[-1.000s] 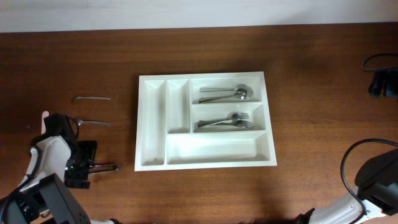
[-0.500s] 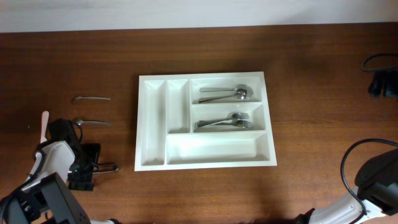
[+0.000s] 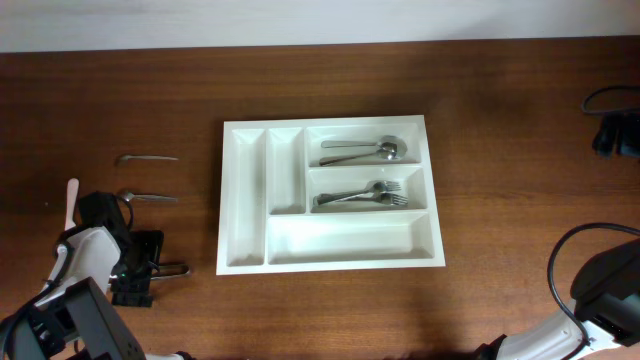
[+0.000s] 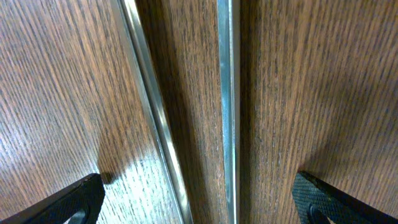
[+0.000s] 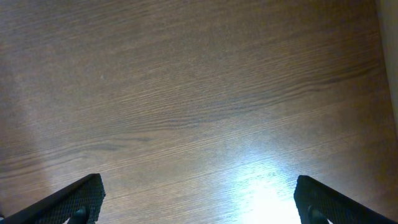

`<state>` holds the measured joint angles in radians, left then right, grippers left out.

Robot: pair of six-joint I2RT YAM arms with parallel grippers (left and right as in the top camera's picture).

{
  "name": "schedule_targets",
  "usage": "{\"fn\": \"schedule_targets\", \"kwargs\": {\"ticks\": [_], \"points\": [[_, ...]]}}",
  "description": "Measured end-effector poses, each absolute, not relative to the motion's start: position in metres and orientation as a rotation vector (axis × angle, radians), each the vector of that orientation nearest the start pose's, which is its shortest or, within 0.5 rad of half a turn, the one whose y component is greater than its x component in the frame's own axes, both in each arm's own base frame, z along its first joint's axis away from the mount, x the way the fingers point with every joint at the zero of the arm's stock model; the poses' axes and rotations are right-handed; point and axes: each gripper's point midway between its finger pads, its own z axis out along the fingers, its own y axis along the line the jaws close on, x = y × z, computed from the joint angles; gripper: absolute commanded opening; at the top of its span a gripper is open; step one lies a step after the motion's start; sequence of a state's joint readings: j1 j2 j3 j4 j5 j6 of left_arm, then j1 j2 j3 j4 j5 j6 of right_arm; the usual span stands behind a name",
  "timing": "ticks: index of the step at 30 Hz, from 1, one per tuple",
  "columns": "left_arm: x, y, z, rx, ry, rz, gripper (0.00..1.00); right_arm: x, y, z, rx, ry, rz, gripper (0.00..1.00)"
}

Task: Pack container
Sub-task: 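Lower the left gripper and close it on the knife handle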

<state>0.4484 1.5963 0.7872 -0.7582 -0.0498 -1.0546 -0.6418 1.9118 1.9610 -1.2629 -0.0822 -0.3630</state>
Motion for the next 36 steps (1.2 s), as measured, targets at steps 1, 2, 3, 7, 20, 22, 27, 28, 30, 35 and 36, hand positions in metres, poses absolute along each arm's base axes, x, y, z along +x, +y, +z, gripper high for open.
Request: {"fn": "schedule_targets", "kwargs": {"ticks": [1,2,3,7,20,22,27,28,30,35,36], "points": [[0.2126,0.1114,-0.0042,-2.133,2.282,0.07,0.99,0.3575,-0.2496,0.2045,0.367,2.762,-0.142,0.99],[0.2127,0.1114,-0.0042,-2.133,2.282,0.069,0.99,0.3575,-0.2496,0.2045,0.367,2.762,-0.142,0.99],[0.2126,0.1114,-0.0042,-2.133,2.283,0.07,0.99,0.3575,-0.2496,0.2045,0.367,2.762,-0.142,0.99],[0.2128,0.1114,-0.0042,-2.133,2.282,0.069,0.99,0.3575,-0.2496,0.2045,0.367,2.762,-0.142,0.99],[0.2122,0.1127,-0.0041,-2.126,2.284,0.082,0.92,0.3575,-0.2496,0.2045,0.367,2.762,-0.142,0.99],[0.213,0.1138,-0.0041,-2.121,2.281,0.085,0.82,0.3576,-0.2496,0.2045,0.367,2.762,-0.142,0.99],[0.2148,0.1174,-0.0041,-2.102,2.275,0.099,0.62,0.3575,-0.2496,0.2045,0.367,2.762,-0.142,0.99],[0.2146,0.1179,-0.004,-2.104,2.272,0.104,0.57,0.3576,-0.2496,0.2045,0.367,2.761,-0.142,0.99],[0.2146,0.1182,-0.004,-2.103,2.271,0.106,0.51,0.3575,-0.2496,0.2045,0.367,2.762,-0.142,0.99],[0.2137,0.1187,-0.0043,-2.107,2.266,0.114,0.32,0.3576,-0.2496,0.2045,0.367,2.761,-0.142,0.99],[0.2135,0.1189,-0.0043,-2.108,2.266,0.116,0.29,0.3575,-0.2496,0.2045,0.366,2.762,-0.142,0.99]]}}
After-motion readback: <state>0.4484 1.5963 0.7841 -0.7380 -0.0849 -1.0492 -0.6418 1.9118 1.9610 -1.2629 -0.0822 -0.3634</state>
